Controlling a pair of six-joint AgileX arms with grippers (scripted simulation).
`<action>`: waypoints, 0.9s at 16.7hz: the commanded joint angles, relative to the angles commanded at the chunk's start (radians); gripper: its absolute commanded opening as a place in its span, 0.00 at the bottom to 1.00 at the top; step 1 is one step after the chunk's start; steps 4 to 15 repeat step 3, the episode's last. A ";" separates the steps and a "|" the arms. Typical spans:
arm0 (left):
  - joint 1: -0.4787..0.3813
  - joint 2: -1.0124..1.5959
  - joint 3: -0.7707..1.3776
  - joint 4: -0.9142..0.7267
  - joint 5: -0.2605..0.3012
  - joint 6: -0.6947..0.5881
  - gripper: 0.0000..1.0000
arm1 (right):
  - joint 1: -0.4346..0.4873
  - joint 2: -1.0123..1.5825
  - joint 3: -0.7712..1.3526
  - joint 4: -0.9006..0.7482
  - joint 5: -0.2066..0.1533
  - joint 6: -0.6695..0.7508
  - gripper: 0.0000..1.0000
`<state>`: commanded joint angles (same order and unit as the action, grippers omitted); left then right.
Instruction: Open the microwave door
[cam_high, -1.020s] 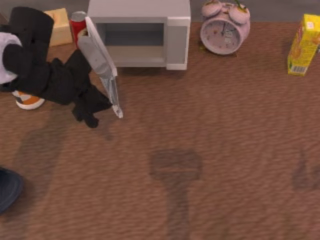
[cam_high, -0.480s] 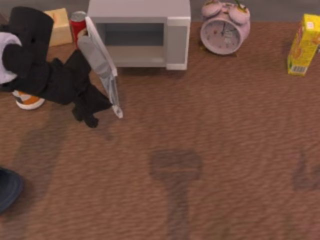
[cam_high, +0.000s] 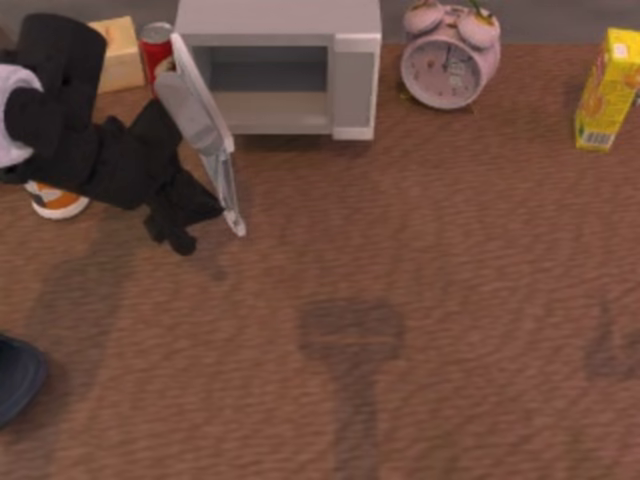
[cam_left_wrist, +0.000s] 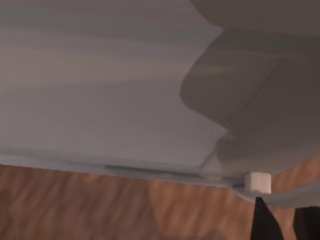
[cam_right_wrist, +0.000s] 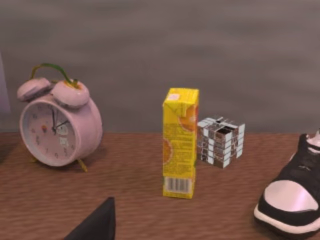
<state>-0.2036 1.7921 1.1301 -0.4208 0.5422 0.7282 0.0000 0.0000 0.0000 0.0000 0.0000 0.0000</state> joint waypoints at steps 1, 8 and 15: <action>0.000 0.000 0.000 0.000 0.000 0.000 0.00 | 0.000 0.000 0.000 0.000 0.000 0.000 1.00; 0.000 0.000 0.000 0.000 0.000 0.000 0.00 | 0.000 0.000 0.000 0.000 0.000 0.000 1.00; 0.000 0.000 0.000 0.000 0.000 0.000 0.00 | 0.000 0.000 0.000 0.000 0.000 0.000 1.00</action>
